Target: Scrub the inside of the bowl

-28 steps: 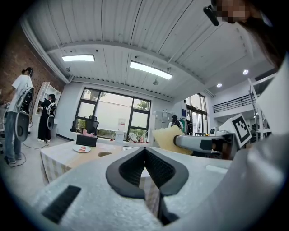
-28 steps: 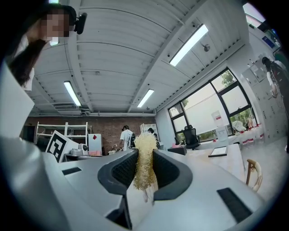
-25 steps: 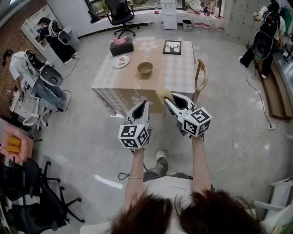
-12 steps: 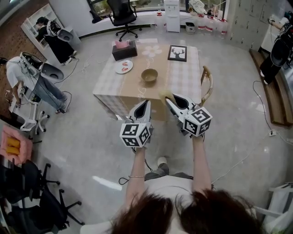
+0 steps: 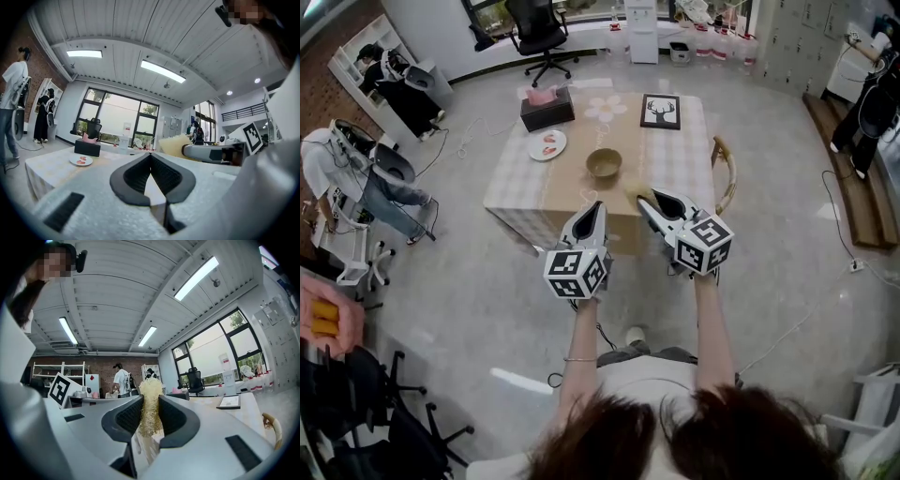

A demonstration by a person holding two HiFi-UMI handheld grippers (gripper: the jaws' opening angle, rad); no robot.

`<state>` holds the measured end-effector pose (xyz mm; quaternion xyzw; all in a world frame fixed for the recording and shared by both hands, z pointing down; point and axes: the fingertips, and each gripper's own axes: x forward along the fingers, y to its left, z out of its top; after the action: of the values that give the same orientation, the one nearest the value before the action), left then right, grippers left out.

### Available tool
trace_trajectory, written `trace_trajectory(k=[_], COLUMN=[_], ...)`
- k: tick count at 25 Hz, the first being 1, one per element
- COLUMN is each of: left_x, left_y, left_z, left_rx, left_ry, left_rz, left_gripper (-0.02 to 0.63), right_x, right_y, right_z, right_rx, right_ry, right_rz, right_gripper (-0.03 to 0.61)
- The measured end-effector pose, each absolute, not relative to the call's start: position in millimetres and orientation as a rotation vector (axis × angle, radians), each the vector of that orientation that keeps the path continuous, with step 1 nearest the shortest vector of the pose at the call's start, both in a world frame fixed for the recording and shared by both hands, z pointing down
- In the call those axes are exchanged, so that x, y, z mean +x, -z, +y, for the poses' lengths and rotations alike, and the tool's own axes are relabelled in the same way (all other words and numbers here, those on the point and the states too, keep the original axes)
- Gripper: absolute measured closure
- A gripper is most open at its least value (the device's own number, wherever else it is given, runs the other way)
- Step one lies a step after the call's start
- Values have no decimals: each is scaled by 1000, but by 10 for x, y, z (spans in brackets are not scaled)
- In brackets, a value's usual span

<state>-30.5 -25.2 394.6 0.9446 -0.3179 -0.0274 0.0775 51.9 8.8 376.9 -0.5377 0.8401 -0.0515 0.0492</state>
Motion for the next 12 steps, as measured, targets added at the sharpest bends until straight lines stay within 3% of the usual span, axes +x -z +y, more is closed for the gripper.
trace_trajectory(k=[12], left_x=[-202], left_y=[-4131], left_z=[-464], left_rx=[2823], left_ry=[44], left_rz=[-889], left_gripper=[603], right_x=[573], right_y=[-3965], right_z=[-108], right_rx=[-1693], right_ry=[203], right_rz=[2533], right_gripper=[488])
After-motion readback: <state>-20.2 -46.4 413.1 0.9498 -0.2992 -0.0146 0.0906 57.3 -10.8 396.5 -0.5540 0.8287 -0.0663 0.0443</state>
